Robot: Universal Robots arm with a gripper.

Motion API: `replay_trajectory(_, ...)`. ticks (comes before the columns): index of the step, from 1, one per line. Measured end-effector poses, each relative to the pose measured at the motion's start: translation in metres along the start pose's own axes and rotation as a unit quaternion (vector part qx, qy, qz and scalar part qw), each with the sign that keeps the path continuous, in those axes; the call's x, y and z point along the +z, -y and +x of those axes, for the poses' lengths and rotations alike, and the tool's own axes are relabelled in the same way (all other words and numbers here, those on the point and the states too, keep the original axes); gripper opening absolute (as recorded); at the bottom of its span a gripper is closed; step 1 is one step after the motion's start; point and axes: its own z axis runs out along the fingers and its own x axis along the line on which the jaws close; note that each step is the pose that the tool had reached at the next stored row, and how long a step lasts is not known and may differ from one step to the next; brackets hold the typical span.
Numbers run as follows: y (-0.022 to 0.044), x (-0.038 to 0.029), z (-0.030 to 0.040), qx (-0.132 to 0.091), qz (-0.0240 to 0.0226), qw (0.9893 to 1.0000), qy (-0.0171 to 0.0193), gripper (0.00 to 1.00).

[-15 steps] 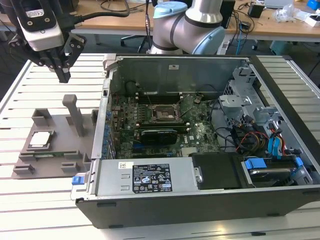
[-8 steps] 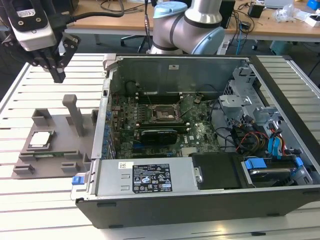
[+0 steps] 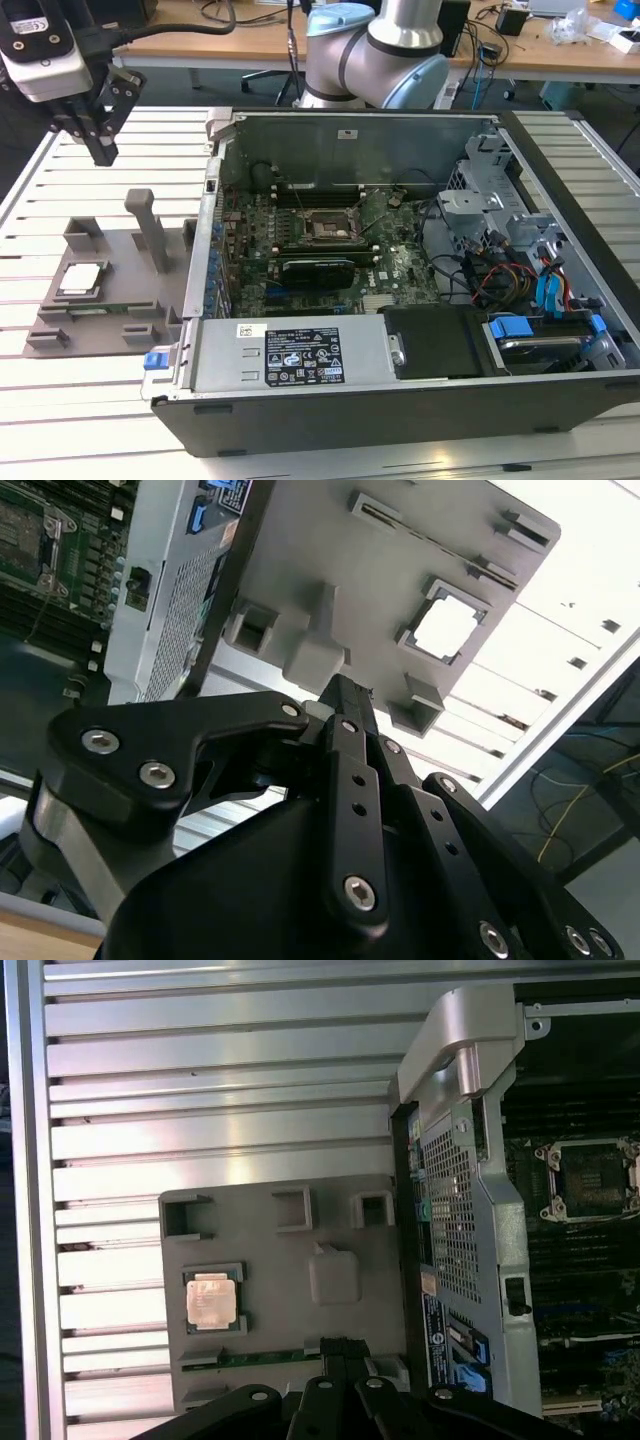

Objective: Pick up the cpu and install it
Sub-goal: 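Reach for the cpu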

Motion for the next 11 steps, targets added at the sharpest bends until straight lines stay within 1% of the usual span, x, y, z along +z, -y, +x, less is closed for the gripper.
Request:
replay_trajectory(7, 0.0010, -0.0002, 0.0135, 0.000, 0.0000, 1.0000, 0.0000, 0.11)
replay_trajectory(11, 0.0014, -0.0003, 0.0190, 0.000, 0.0000, 1.0000, 0.0000, 0.11)
